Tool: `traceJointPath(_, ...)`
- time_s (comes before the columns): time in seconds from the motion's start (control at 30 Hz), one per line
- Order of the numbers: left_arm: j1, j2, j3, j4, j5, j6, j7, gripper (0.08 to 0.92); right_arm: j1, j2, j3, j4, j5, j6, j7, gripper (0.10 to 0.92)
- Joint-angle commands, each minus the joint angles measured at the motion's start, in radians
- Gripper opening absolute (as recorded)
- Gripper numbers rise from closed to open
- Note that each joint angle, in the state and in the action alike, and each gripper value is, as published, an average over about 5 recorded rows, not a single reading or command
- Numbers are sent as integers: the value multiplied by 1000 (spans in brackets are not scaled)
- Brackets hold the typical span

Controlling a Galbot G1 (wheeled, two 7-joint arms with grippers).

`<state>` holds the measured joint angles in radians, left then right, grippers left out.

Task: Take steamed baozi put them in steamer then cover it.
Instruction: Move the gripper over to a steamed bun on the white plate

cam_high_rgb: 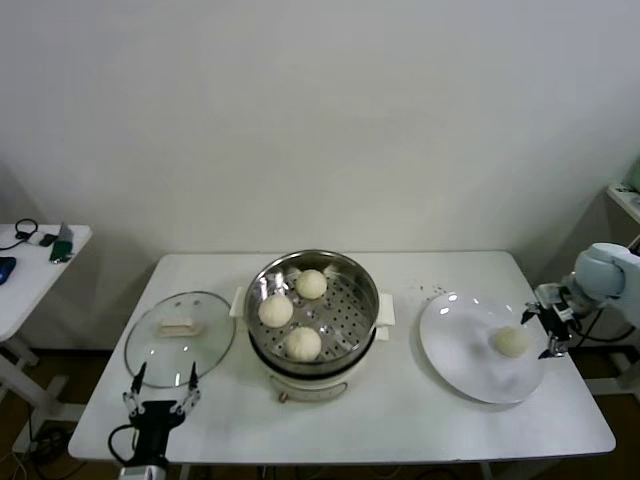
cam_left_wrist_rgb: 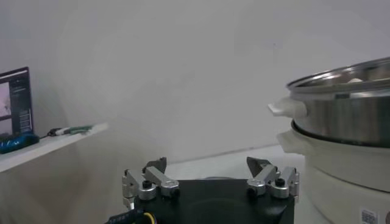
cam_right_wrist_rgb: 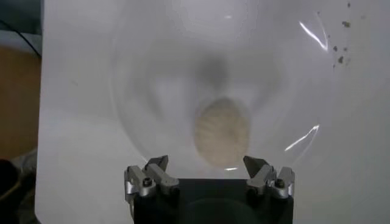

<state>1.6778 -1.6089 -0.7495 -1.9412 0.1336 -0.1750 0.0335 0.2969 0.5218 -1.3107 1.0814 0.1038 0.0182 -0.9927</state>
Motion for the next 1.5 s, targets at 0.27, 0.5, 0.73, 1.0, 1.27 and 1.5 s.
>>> traceJointPath(0.27,6,0,-2,-5,2,-2,-1,823,-134,101,159,-142,-35,4,6,823)
traceJointPath(0.5,4,-1,-6,-2,0,-2,-1,823,-134,115,139,-142,-29,-3,-9,823)
traceJointPath(0.73,0,-3,-2,4,4,-2,0,823,-143,138,155,-180,-41,3,-7,823)
traceJointPath(1.0,-1,0,-7,6,1,-1,0,823,-139,157,156,-198,-36,9,-18,804)
traceJointPath(1.27,-3,-1,-5,6,0,-1,0,823,-114,145,133,-176,-4,-1,-30,691)
traceJointPath(1.5,-7,-1,-5,9,-2,-1,0,823,157,115,-103,-63,161,-11,-44,639)
